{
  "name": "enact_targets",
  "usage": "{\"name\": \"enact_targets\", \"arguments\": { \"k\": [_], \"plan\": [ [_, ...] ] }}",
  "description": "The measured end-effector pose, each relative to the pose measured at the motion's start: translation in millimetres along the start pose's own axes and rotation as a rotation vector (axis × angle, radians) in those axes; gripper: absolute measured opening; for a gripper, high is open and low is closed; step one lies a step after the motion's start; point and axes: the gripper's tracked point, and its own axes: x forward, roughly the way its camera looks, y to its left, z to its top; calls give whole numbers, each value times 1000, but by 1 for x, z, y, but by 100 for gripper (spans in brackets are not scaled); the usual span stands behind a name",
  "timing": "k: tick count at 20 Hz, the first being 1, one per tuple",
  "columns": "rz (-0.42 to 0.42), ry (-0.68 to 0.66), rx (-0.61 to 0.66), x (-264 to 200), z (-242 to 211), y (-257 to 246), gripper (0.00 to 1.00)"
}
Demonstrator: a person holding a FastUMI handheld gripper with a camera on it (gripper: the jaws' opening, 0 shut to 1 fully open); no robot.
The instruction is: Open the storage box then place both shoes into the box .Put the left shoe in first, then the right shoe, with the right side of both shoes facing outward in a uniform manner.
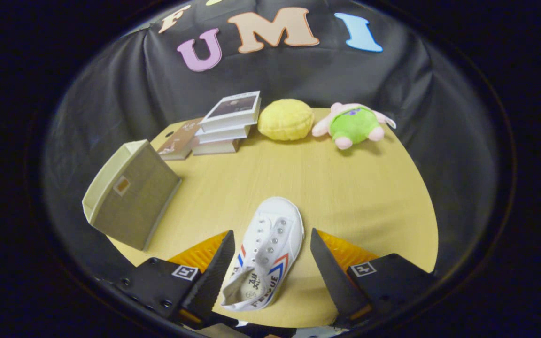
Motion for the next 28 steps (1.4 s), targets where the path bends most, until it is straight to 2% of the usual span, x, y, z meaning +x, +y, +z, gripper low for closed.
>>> {"name": "enact_targets", "arguments": {
  "k": [4, 7, 10, 13, 18, 19, 20, 21, 25, 28],
  "plan": [
    [-3, 73, -35, 16, -21, -8, 100],
    [-14, 131, -71, 20, -36, -16, 92],
    [33, 187, -25, 24, -44, -10, 83],
    [22, 222, -65, 26, -50, -12, 68],
    [-45, 262, -130, 27, -55, -22, 36],
    [-56, 268, -142, 26, -55, -24, 35],
    [-107, 259, -123, 29, -57, -34, 30],
    [-119, 261, -124, 24, -54, -35, 25],
    [-107, 256, 39, 20, -53, -30, 5],
    [-86, 268, 138, 11, -48, -18, 5]
  ]
}}
